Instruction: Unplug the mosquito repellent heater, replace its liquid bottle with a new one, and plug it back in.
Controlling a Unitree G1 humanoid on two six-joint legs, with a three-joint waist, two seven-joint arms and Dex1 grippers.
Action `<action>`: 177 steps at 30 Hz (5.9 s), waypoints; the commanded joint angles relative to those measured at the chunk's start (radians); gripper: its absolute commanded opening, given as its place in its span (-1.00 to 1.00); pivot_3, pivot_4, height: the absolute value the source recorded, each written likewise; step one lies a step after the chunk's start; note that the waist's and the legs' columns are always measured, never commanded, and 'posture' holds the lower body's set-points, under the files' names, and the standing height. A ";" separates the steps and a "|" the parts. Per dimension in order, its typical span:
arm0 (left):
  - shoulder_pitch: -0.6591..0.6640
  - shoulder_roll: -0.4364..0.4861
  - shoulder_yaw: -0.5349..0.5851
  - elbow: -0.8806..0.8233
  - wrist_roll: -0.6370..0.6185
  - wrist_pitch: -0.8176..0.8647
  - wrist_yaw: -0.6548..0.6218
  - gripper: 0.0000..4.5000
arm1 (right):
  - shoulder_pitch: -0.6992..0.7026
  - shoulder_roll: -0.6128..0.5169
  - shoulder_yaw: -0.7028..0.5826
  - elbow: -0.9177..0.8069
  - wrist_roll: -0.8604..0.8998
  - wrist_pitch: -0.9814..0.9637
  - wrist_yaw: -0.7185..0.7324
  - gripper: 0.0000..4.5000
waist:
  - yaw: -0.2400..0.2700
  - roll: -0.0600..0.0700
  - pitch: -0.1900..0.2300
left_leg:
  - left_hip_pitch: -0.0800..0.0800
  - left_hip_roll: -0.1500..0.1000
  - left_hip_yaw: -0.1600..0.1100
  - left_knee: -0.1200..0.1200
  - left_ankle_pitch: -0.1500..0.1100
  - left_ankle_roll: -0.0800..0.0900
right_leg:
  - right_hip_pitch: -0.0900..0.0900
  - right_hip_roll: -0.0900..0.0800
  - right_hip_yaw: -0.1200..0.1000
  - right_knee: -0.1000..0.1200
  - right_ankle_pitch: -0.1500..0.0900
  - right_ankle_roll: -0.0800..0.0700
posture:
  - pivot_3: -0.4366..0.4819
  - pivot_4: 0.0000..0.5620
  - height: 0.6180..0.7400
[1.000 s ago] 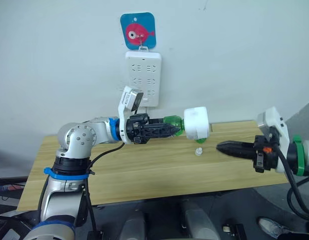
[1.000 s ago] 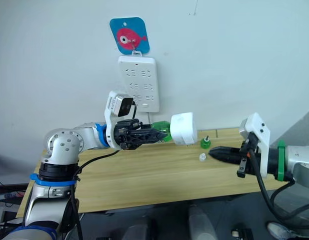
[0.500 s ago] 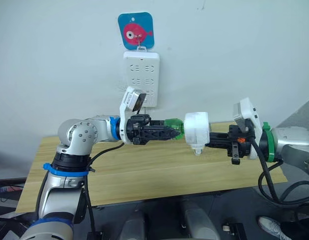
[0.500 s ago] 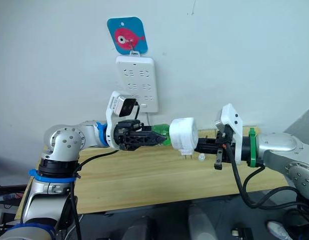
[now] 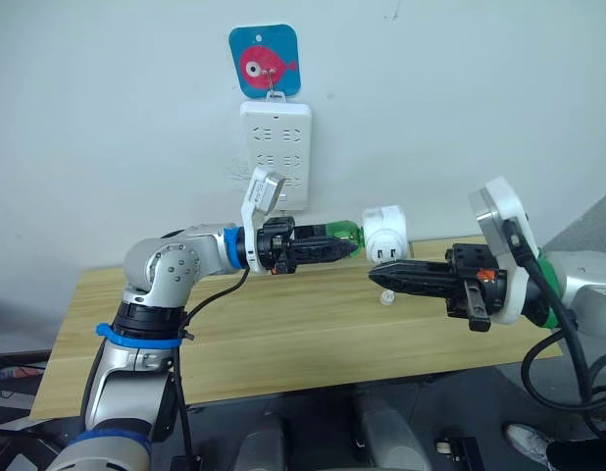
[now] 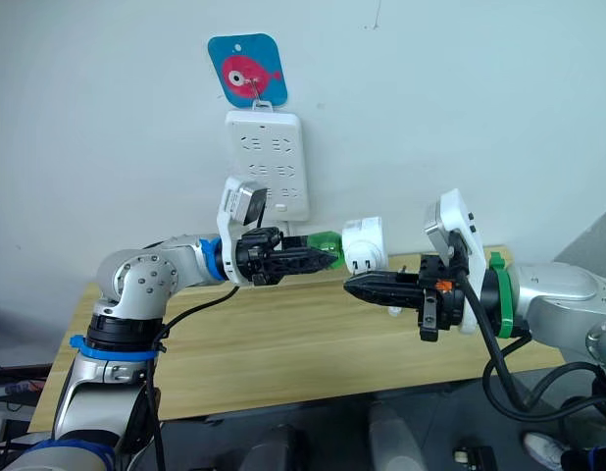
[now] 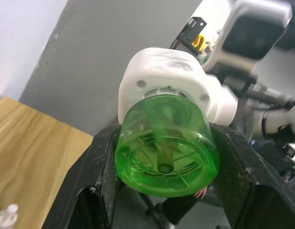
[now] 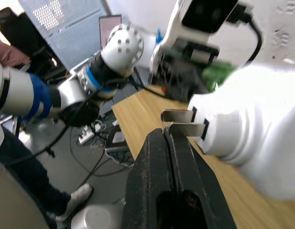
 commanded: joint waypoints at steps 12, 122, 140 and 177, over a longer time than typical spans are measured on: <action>0.038 0.081 -0.072 -0.099 0.055 -0.084 -0.175 0.04 | -0.121 0.044 0.042 0.128 -0.085 -0.001 -0.151 -1.00 | -0.001 0.000 0.000 | 0.000 0.000 0.000 0.000 0.000 0.000 | 0.000 0.001 0.000 0.000 0.000 0.000 | -0.53 -0.46 0.84; -0.015 -0.019 0.123 0.036 -0.161 0.111 0.097 0.03 | 0.311 -0.246 -0.149 0.139 -0.182 -0.026 0.295 1.00 | -0.002 0.000 0.000 | 0.001 0.000 0.002 -0.001 0.000 0.000 | 0.000 0.005 0.001 -0.001 0.000 0.001 | -0.56 -0.45 0.84; -0.006 0.028 0.071 -0.033 -0.156 0.131 -0.020 0.03 | -0.010 -0.092 0.037 0.186 0.252 0.031 -0.042 1.00 | -0.007 0.000 0.000 | 0.000 0.000 0.001 -0.001 0.000 0.000 | 0.000 0.004 0.001 -0.001 0.000 0.000 | -0.56 -0.50 0.84; -0.016 0.092 0.028 -0.011 -0.096 0.133 -0.065 0.59 | -0.096 0.002 0.077 0.205 0.131 0.098 0.000 0.32 | -0.013 0.001 -0.001 | 0.000 0.000 0.001 -0.001 0.000 0.000 | -0.001 0.004 0.000 0.000 0.000 0.000 | -0.55 -0.51 0.84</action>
